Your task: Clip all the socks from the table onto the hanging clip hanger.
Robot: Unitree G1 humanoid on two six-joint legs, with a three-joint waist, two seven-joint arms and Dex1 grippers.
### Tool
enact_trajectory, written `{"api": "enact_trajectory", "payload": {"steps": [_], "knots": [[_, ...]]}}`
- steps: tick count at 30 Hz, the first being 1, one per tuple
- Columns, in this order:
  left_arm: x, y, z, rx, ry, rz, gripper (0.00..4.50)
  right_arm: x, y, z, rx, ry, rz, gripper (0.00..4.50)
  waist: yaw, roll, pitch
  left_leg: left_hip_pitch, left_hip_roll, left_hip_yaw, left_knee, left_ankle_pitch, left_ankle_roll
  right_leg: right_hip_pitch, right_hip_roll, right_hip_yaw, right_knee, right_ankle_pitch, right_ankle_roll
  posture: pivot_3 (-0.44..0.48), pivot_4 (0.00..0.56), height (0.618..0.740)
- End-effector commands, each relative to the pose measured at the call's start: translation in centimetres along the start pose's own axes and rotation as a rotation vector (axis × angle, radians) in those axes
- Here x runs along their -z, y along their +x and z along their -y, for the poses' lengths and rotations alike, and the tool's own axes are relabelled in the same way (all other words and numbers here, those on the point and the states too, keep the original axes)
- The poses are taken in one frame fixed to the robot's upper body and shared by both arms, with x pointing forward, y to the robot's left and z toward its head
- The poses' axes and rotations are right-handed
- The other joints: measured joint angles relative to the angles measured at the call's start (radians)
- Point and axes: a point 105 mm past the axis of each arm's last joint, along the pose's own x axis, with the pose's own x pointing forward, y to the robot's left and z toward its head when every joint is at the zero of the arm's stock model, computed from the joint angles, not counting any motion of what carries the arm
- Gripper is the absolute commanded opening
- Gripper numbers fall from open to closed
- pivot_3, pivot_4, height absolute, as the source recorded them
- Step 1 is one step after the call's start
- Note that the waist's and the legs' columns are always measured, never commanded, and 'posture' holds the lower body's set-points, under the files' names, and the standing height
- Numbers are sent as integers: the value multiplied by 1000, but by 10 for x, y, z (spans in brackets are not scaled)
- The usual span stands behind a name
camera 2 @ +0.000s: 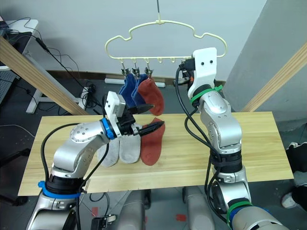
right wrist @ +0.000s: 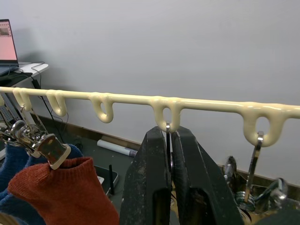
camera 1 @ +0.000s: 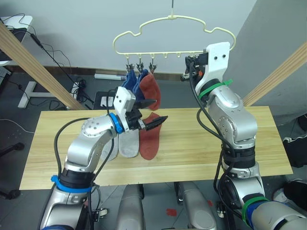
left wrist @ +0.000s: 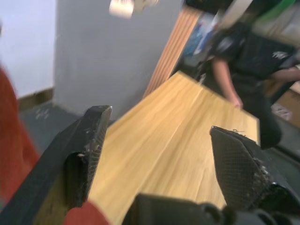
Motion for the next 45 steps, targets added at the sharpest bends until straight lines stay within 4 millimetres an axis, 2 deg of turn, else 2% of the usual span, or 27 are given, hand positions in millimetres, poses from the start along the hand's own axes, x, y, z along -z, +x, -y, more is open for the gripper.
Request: {"api": "enact_trajectory", "payload": {"steps": [1, 6, 11, 16, 22, 27, 30, 33, 40, 45], "knots": [[29, 4, 14, -108, 22, -83, 4477, -15, 0, 1, -1, 6, 62, 0, 0, 1, 0, 0, 0, 0, 0, 0, 0, 0, 0, 0, 0, 0, 0, -129, 332, 740], [69, 7, 21, -293, -23, -147, 4477, -14, 0, -2, -14, 8, 59, 0, 1, 1, -1, 0, 0, 0, 0, 0, 0, 0, 0, 0, 0, 0, 0, -137, 336, 740], [88, 11, -4, -486, -83, -172, 4477, -12, -1, -5, -27, 9, 47, 0, 0, 1, -1, 0, 0, 0, 1, 1, 1, 0, 0, 0, 1, 0, 0, -150, 338, 740], [87, 22, -8, -487, -82, -126, 4477, -11, -1, -5, -32, 9, 39, 0, 0, 1, -1, 0, 0, 0, 1, 1, 1, 0, 0, 0, 2, 0, 0, -152, 339, 740], [117, 33, -7, -501, -110, -282, 4477, -9, -1, -10, -46, 22, 33, 0, -1, 1, -1, 0, 0, 0, 1, 1, 1, 0, 0, 0, 2, 0, 0, -164, 340, 740], [131, 31, -7, -486, -16, -377, 4477, -6, -2, -10, -45, 44, 23, 0, -4, 1, -1, 1, 0, 0, 1, 1, 1, 0, 0, 0, 3, 0, 0, -168, 339, 740], [131, 31, -5, -480, -13, -377, 4477, -6, -2, -10, -48, 51, 22, 0, -5, 1, -2, 1, 0, 0, 1, 1, 1, 0, 0, 0, 4, 0, 0, -174, 338, 740], [133, 30, -2, -478, -18, -383, 3943, -6, -3, -10, -46, 58, 20, 0, -6, 1, -2, 1, 0, 0, 1, 1, 1, 0, 0, 0, 4, 0, 0, -176, 338, 740], [136, 23, -1, -476, -30, -396, 2138, -6, -3, -10, -47, 59, 18, 0, -8, 1, -2, 1, 0, 0, 1, 1, 1, 0, 0, 0, 4, 0, 0, -176, 338, 740], [133, 22, 6, -409, -17, -370, 1521, -6, -3, -9, -45, 56, 19, 0, -8, 1, -2, 1, 0, 0, 1, 1, 1, 0, 0, 0, 4, 0, 0, -174, 342, 740]]}}
